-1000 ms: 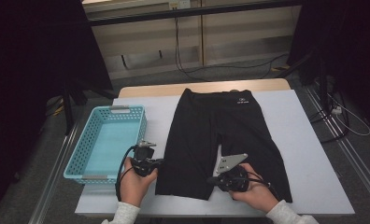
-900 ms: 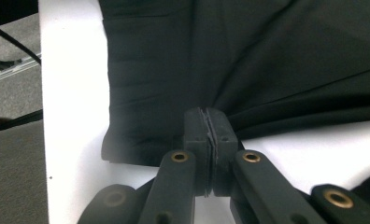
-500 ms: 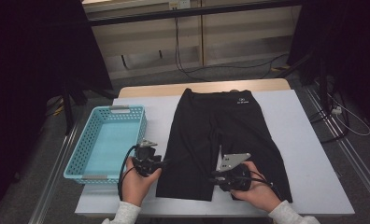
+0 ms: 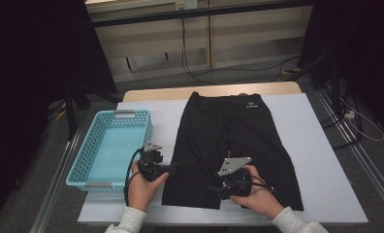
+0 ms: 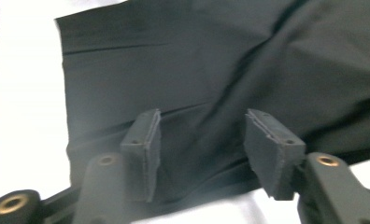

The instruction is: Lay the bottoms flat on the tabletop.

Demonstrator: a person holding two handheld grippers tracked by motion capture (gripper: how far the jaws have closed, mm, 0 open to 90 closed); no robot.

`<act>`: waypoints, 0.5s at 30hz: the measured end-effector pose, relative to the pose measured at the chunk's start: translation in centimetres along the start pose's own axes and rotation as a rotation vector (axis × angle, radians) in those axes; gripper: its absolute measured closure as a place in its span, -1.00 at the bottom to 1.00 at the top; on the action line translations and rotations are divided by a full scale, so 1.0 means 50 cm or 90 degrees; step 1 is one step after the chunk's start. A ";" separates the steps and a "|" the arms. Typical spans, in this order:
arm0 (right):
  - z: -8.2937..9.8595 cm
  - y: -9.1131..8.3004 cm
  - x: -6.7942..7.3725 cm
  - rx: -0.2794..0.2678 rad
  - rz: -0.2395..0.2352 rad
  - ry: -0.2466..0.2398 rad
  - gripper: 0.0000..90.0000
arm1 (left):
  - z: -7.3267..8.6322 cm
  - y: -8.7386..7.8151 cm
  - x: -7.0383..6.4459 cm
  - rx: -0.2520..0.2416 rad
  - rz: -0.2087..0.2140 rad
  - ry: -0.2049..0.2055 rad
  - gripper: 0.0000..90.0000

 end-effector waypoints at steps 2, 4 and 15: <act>0.004 0.002 0.007 0.007 -0.008 -0.009 0.09 | -0.005 0.004 -0.005 -0.007 -0.004 0.006 -0.49; 0.004 -0.002 0.017 0.000 -0.023 -0.017 0.09 | -0.009 0.008 -0.006 -0.014 -0.007 0.012 -0.52; 0.013 0.004 0.061 0.008 -0.038 -0.067 0.15 | -0.023 0.016 -0.004 -0.014 -0.015 0.018 -0.60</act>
Point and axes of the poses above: each handheld gripper's, and its own axes: y roughly forward along the jaws, z roughly out of its underside, x roughly to its left, the point moved 7 cm from there along y, roughly forward along the jaws, and after that the axes turned 13 degrees about x, right-handed, at the moved point
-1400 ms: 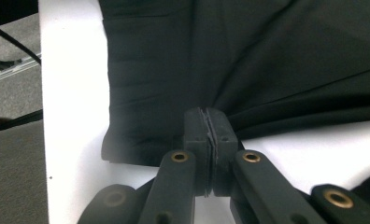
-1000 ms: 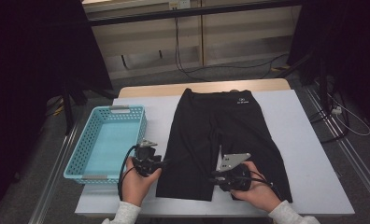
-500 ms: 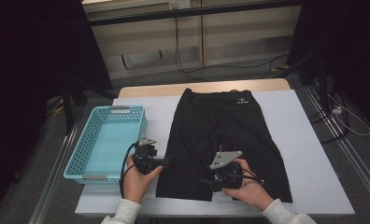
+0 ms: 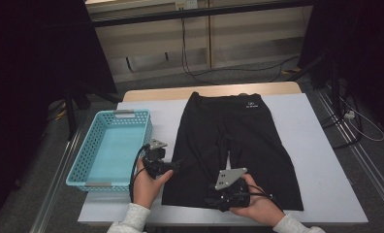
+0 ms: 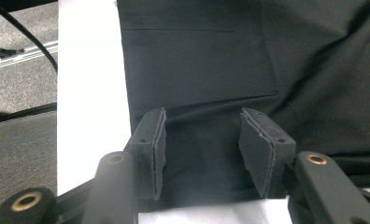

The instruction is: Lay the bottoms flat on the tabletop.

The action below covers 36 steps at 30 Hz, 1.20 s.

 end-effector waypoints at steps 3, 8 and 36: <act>0.003 -0.006 -0.004 -0.002 0.006 0.003 0.13 | 0.000 0.003 0.001 -0.002 -0.003 -0.005 -0.64; 0.007 -0.001 0.003 -0.015 0.002 0.002 0.14 | -0.001 0.001 0.001 -0.002 -0.002 -0.006 -0.65; 0.013 -0.011 0.017 0.001 -0.031 -0.023 1.00 | 0.009 0.022 0.015 0.034 -0.050 -0.042 0.23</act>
Point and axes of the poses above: each handheld gripper's, and its own axes: y roughly forward along the jaws, z roughly out of its underside, x roughly to its left, the point moved 7 cm from there along y, roughly forward along the jaws, and after that the axes turned 13 degrees about x, right-handed, at the moved point
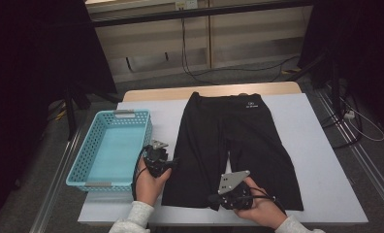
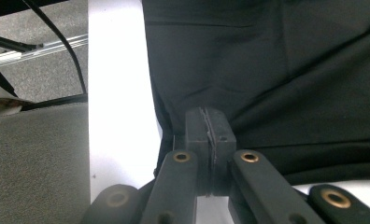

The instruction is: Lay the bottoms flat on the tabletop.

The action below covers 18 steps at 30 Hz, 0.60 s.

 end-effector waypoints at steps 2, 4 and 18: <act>0.001 -0.001 0.000 0.000 -0.001 0.001 1.00 | 0.002 -0.002 0.001 0.010 -0.005 -0.008 0.48; 0.002 -0.002 0.001 0.002 -0.004 0.004 1.00 | 0.004 -0.005 0.002 0.022 0.004 -0.019 0.68; 0.002 -0.003 0.015 0.005 -0.026 -0.004 1.00 | 0.020 -0.030 -0.005 0.055 -0.001 -0.042 1.00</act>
Point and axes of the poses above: each handheld gripper's, and its own axes: y roughly forward along the jaws, z roughly out of its underside, x roughly to its left, the point moved 7 cm from there along y, roughly forward along the jaws, and after that the axes turned 13 degrees about x, right-handed, at the moved point
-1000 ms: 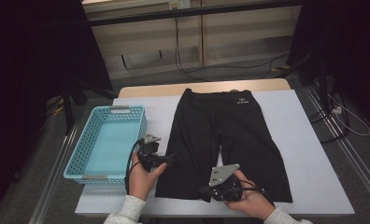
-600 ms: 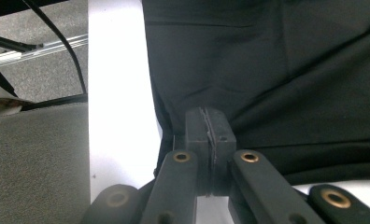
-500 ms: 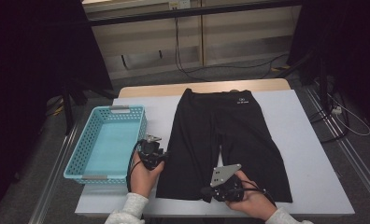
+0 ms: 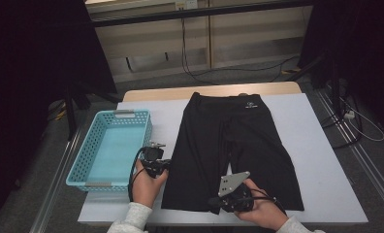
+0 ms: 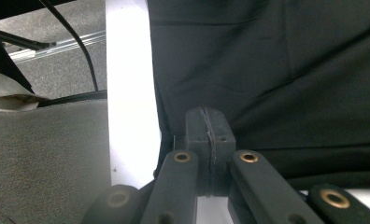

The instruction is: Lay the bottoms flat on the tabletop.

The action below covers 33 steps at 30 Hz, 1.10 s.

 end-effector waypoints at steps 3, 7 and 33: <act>0.000 -0.001 0.003 0.000 -0.004 -0.003 1.00 | 0.007 -0.002 -0.001 0.009 0.000 -0.003 1.00; -0.001 0.000 0.009 0.001 -0.010 -0.008 1.00 | 0.012 -0.012 -0.002 0.005 0.001 -0.004 1.00; -0.015 -0.012 0.004 -0.030 -0.009 0.014 0.56 | 0.012 -0.012 -0.001 -0.018 0.009 0.009 0.45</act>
Point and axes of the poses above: each handheld gripper's, and its own axes: y roughly forward along the jaws, z roughly out of its underside, x roughly to its left, the point moved 7 cm from there along y, roughly forward along the jaws, and after that the axes turned 13 degrees about x, right-handed, at the moved point
